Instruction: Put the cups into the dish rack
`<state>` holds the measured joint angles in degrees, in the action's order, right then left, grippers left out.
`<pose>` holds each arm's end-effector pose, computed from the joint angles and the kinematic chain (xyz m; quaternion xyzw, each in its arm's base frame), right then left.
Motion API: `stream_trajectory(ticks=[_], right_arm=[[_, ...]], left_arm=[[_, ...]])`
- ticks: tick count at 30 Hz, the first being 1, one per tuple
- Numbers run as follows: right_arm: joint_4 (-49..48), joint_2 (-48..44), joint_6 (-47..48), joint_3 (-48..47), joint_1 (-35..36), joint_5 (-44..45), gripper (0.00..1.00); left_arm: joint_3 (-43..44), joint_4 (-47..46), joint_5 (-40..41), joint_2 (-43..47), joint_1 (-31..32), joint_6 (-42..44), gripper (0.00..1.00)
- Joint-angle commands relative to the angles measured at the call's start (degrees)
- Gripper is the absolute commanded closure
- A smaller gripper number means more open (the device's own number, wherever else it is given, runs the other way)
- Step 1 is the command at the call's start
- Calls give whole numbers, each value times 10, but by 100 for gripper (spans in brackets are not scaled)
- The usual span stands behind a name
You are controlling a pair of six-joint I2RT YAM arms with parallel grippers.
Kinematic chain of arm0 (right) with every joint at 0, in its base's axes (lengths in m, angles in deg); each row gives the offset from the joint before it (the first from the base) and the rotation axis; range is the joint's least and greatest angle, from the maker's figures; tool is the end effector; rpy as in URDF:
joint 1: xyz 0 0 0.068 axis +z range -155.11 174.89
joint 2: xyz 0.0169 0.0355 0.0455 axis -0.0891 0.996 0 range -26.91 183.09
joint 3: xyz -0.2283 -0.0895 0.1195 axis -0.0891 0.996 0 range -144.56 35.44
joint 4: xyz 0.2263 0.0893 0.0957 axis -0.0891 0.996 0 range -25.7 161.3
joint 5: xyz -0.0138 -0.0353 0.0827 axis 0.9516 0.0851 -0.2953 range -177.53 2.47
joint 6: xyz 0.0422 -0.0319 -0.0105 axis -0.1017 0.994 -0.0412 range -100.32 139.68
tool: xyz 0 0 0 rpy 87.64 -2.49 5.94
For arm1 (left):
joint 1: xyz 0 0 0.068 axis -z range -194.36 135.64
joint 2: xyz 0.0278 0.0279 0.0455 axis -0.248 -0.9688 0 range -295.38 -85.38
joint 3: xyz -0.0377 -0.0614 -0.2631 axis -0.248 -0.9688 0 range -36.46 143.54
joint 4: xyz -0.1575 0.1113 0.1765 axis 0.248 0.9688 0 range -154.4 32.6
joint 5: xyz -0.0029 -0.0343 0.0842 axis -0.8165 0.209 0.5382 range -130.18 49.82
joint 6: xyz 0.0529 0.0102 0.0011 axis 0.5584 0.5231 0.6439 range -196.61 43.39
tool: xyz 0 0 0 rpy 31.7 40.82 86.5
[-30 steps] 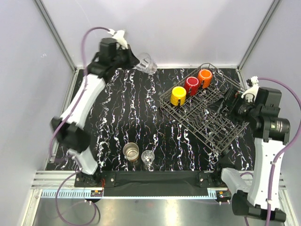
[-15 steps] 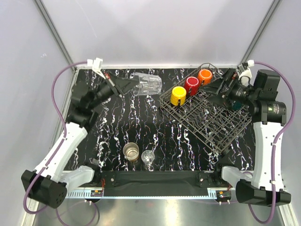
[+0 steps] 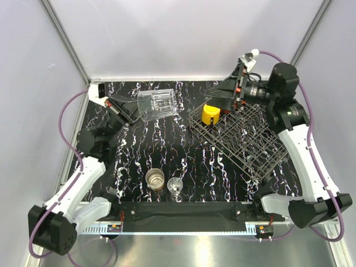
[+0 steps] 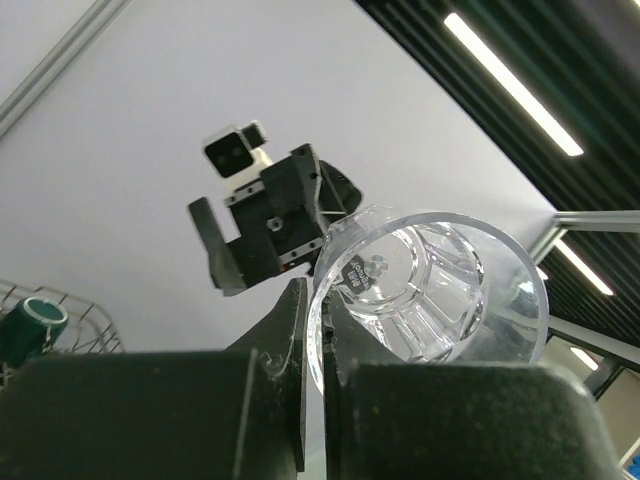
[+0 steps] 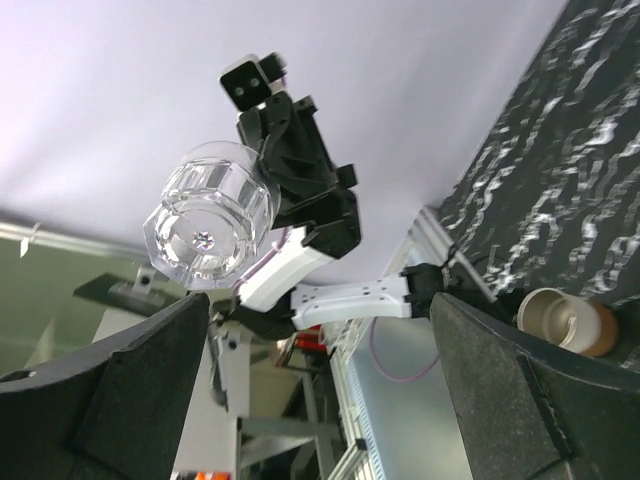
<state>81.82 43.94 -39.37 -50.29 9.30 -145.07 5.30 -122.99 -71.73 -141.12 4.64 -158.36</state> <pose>0.2325 0.0906 0.4795 -0.0667 0.7127 0.6410 0.2770 0.1811 -0.0821 0.4040 0.0208 0.4476 -0.7507 0.4854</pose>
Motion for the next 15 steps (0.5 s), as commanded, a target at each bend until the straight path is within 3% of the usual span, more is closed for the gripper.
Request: stream_trajectory(ticks=[1,15], right_arm=[[-88,18,-36,-35,39,-27,0],[-105,109,-18,-133,152,-49,0]], left_arm=[[1,-57,28,29,-3,-23,100],[6,-13,25,20,10,-2,100]])
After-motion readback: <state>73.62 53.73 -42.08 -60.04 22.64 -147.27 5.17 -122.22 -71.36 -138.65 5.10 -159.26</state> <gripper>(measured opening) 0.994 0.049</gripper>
